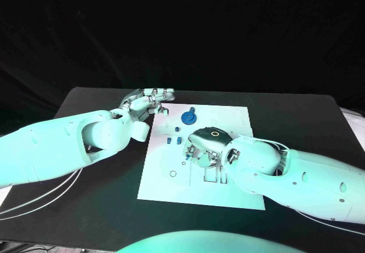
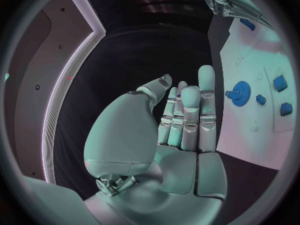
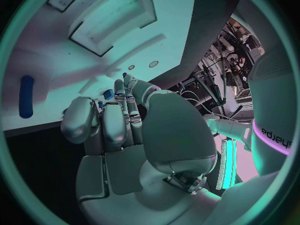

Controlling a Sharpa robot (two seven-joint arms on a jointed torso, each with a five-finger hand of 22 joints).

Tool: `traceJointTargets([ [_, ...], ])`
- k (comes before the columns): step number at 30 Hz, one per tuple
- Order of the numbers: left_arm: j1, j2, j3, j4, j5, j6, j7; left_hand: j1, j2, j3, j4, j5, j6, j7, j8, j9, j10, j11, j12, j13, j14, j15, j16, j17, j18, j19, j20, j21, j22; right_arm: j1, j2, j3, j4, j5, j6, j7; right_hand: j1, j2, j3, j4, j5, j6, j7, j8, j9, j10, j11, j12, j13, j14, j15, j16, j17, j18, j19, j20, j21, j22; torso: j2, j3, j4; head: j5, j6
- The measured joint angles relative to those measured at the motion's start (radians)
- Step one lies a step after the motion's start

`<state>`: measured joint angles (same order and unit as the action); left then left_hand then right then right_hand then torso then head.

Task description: Assemble the parts on the task board

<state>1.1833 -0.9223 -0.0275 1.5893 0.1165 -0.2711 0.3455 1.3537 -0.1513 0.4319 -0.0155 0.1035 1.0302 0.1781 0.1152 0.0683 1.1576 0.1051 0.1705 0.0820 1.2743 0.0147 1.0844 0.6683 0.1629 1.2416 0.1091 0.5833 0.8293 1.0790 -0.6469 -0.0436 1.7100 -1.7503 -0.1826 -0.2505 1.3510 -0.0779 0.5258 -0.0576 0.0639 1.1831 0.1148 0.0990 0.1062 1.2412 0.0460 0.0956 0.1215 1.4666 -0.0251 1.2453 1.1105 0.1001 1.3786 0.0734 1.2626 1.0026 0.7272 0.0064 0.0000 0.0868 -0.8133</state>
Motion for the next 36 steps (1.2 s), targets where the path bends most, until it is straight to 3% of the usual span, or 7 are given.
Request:
traceJointTargets([
  [12,0.0,0.0,0.0,0.0,0.0,0.001,-0.002,0.0,0.0,0.0,0.0,0.0,0.0,0.0,0.0,0.0,0.0,0.0,0.0,0.0,0.0,0.0,0.0,0.0,0.0,0.0,0.0,0.0,0.0,-0.014,0.022,-0.001,-0.021,0.004,0.011,0.013,-0.004,-0.004,0.0,0.0,0.0,0.001,0.002,-0.005,0.001,0.0,0.0,0.0,0.0,0.0,0.0,0.0,0.0,0.0,0.0,0.0,0.0,0.0,-0.001,0.0005,-0.001,0.007,-0.008],
  [26,0.0,0.0,0.0,0.0,0.0,0.002,-0.007,0.0,0.0,-0.003,0.003,0.0,-0.003,0.003,0.0,0.0,-0.004,-0.003,0.0,0.0,-0.007,0.0,0.0,-0.003,0.0,0.0,0.0,0.0,0.0,-0.013,0.033,0.0,-0.027,0.003,0.034,0.011,-0.004,-0.004,0.0,0.0,0.0,0.001,0.005,-0.011,0.001,0.001,0.001,-0.008,-0.002,0.0,0.0,0.0,-0.002,0.0,0.0,0.0,0.0,-0.003,-0.001,0.0009,-0.0014,0.008,-0.016],
  [28,0.0,-0.001,0.0,0.0,0.0,0.003,-0.008,0.0,0.0,-0.003,0.003,0.0,-0.004,0.003,0.0,0.0,-0.004,-0.003,0.0,0.0,-0.007,0.0,0.0,-0.003,0.0,0.0,0.0,0.0,0.0,-0.013,0.036,0.0,-0.027,0.002,0.041,0.01,-0.01,-0.01,-0.006,0.006,0.0,-0.001,0.007,-0.012,0.001,-0.007,0.008,-0.014,-0.006,0.0,0.0,0.0,-0.004,0.0,0.0,0.0,0.0,-0.004,-0.001,0.0006,-0.0014,0.008,-0.017],
  [30,0.0,-0.001,0.0,0.001,0.0,0.003,-0.009,0.004,0.004,-0.005,0.0,0.0,-0.004,0.003,0.0,0.0,-0.004,-0.003,0.0,0.0,-0.007,0.0,0.0,-0.005,0.0,0.0,0.0,0.0,-0.001,-0.013,0.038,0.0,-0.029,0.002,0.047,0.01,-0.029,-0.015,-0.013,0.013,0.0,-0.015,0.019,-0.019,0.001,-0.025,0.021,-0.029,-0.014,0.0,0.0,0.0,-0.007,0.0,0.0,0.0,0.0,-0.007,-0.001,0.0004,-0.0015,0.008,-0.017],
  [34,0.0,-0.002,0.0,0.001,0.0,0.003,-0.011,0.004,0.004,-0.005,0.0,0.0,-0.004,0.003,0.0,0.0,-0.004,-0.003,0.0,0.0,-0.007,0.0,0.0,-0.005,0.0,0.0,0.0,0.0,-0.001,-0.013,0.041,-0.001,-0.033,0.002,0.057,0.008,-0.069,-0.036,-0.038,0.029,0.008,-0.125,0.044,-0.034,-0.025,-0.132,0.045,-0.027,-0.039,0.0,0.029,0.0,-0.016,0.0,-0.012,0.018,-0.015,-0.026,-0.001,0.0,-0.0015,0.007,-0.018],
  [36,0.0,-0.002,0.0,0.002,0.0,0.003,-0.012,0.004,0.004,-0.005,0.0,0.0,-0.004,0.003,0.0,0.0,-0.004,-0.003,0.0,0.0,-0.007,0.0,0.0,-0.005,0.0,0.0,0.0,0.0,-0.001,-0.012,0.041,-0.001,-0.033,0.002,0.058,0.007,-0.059,-0.048,-0.057,0.028,0.008,-0.172,0.056,-0.034,-0.037,-0.189,0.06,-0.027,-0.058,-0.002,0.035,0.0,-0.017,0.0,-0.017,0.028,-0.019,-0.034,-0.001,0.0,-0.0015,0.007,-0.018],
])
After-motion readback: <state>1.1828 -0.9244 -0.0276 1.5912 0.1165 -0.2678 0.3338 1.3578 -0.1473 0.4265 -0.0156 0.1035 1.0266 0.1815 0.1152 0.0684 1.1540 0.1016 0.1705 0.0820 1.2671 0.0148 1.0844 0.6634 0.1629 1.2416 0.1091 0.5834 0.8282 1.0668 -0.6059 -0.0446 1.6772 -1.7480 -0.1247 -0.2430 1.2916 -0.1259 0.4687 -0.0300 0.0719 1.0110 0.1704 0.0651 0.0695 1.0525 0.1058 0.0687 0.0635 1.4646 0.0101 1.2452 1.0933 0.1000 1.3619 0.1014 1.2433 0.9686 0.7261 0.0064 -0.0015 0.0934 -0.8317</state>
